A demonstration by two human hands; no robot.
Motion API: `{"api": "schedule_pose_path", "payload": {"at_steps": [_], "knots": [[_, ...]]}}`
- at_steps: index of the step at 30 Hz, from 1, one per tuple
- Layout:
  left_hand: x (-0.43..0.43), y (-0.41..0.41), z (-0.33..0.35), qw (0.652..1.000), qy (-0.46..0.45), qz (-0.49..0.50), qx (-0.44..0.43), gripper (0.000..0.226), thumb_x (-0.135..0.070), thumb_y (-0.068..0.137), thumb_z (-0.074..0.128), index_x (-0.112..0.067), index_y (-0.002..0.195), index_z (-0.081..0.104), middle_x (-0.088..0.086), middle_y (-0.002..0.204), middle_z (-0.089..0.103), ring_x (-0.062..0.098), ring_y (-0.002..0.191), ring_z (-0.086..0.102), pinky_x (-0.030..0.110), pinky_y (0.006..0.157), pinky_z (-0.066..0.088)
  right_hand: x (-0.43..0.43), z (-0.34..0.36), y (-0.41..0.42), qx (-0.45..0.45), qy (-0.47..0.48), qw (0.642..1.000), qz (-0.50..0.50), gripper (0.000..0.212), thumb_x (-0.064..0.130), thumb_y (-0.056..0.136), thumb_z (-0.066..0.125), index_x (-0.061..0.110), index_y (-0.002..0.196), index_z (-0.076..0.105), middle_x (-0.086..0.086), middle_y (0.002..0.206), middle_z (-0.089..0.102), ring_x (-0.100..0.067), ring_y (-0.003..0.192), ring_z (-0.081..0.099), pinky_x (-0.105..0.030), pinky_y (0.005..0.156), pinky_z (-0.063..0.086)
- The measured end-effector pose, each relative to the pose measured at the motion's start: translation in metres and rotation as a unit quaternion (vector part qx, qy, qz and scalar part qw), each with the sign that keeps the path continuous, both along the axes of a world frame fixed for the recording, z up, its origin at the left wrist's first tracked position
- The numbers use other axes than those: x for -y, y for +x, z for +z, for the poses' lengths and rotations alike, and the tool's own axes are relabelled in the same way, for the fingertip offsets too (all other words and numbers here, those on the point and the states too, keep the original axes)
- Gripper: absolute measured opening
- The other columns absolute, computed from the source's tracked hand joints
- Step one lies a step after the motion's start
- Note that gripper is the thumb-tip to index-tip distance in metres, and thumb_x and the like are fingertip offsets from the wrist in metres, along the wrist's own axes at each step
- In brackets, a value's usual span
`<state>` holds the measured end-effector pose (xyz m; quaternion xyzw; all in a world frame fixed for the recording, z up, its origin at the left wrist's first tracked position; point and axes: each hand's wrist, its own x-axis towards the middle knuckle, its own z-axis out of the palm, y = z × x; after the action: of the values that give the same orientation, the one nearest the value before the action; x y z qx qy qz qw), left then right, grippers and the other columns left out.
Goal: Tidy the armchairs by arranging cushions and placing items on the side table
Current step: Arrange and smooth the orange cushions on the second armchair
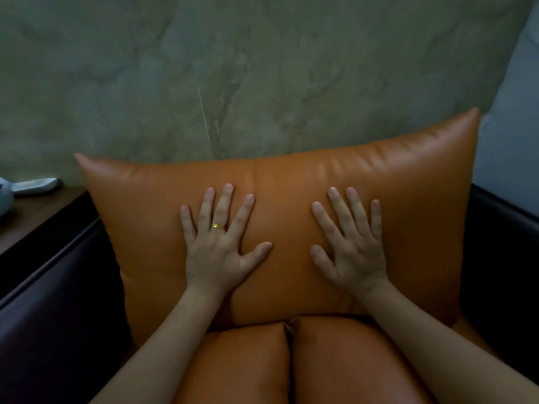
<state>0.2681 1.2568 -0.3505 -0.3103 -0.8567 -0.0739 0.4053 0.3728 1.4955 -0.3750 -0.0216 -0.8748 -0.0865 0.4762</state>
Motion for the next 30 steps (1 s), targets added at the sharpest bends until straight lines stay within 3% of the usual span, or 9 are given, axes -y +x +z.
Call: {"api": "schedule_pose_path", "payload": {"at_steps": [7,14,18,21,25,28,30], "knots": [[0.028,0.011,0.026,0.995,-0.068,-0.011,0.065,0.075,-0.078,0.090,0.029,-0.039,0.153,0.034,0.000,0.162,0.031,0.026,0.150,0.027,0.065,0.118,0.011,-0.007,0.042,0.031,0.128,0.009,0.992,-0.009,0.065,0.061,0.095,0.040,0.031,0.152,0.040,-0.006,0.161,0.035,-0.030,0.152,0.024,-0.060,0.121,0.012],[0.029,-0.050,0.082,0.984,-0.043,0.051,0.163,0.081,-0.086,0.084,0.012,-0.046,0.152,0.028,-0.002,0.162,0.030,0.022,0.152,0.020,0.068,0.117,0.000,-0.052,0.131,-0.013,0.268,-0.074,0.952,-0.130,0.073,0.074,0.091,0.013,0.040,0.155,0.027,-0.002,0.161,0.033,-0.029,0.149,0.026,-0.057,0.120,0.011],[0.004,-0.077,0.115,0.958,-0.119,0.037,0.260,0.081,-0.089,0.082,0.010,-0.051,0.151,0.026,-0.004,0.162,0.030,0.023,0.150,0.023,0.072,0.112,0.001,-0.026,0.158,-0.050,0.369,-0.016,0.929,-0.034,0.063,0.064,0.099,0.011,0.041,0.156,0.022,-0.001,0.159,0.037,-0.028,0.143,0.039,-0.048,0.117,0.027],[-0.025,-0.078,0.125,0.935,-0.183,-0.017,0.304,0.078,-0.087,0.083,0.011,-0.051,0.150,0.030,-0.006,0.160,0.033,0.021,0.148,0.029,0.066,0.115,0.011,0.001,0.157,-0.064,0.410,-0.025,0.911,0.032,0.059,0.062,0.101,0.014,0.041,0.155,0.026,0.003,0.160,0.036,-0.024,0.144,0.037,-0.042,0.117,0.028],[0.014,-0.102,0.119,0.929,-0.200,-0.015,0.311,0.090,-0.092,0.071,-0.002,-0.056,0.149,0.025,-0.009,0.162,0.029,0.017,0.150,0.026,0.057,0.118,0.008,-0.058,0.163,-0.049,0.400,-0.060,0.911,-0.080,0.064,0.065,0.099,0.016,0.034,0.148,0.043,-0.002,0.154,0.046,-0.027,0.140,0.043,-0.040,0.114,0.032],[0.070,-0.125,0.123,0.929,-0.179,0.089,0.313,0.105,-0.096,0.062,-0.010,-0.052,0.148,0.033,-0.009,0.158,0.037,0.021,0.147,0.031,0.057,0.116,0.008,-0.130,0.172,-0.022,0.401,-0.094,0.888,-0.202,0.067,0.065,0.099,0.015,0.031,0.148,0.046,-0.003,0.156,0.042,-0.026,0.145,0.036,-0.045,0.118,0.021],[0.097,-0.130,0.123,0.936,-0.136,0.148,0.290,0.109,-0.097,0.062,-0.010,-0.048,0.146,0.041,-0.005,0.157,0.039,0.025,0.146,0.031,0.060,0.116,0.011,-0.160,0.171,-0.005,0.350,-0.155,0.892,-0.242,0.067,0.063,0.098,0.015,0.030,0.149,0.043,-0.004,0.159,0.037,-0.026,0.148,0.028,-0.052,0.121,0.013]]}}
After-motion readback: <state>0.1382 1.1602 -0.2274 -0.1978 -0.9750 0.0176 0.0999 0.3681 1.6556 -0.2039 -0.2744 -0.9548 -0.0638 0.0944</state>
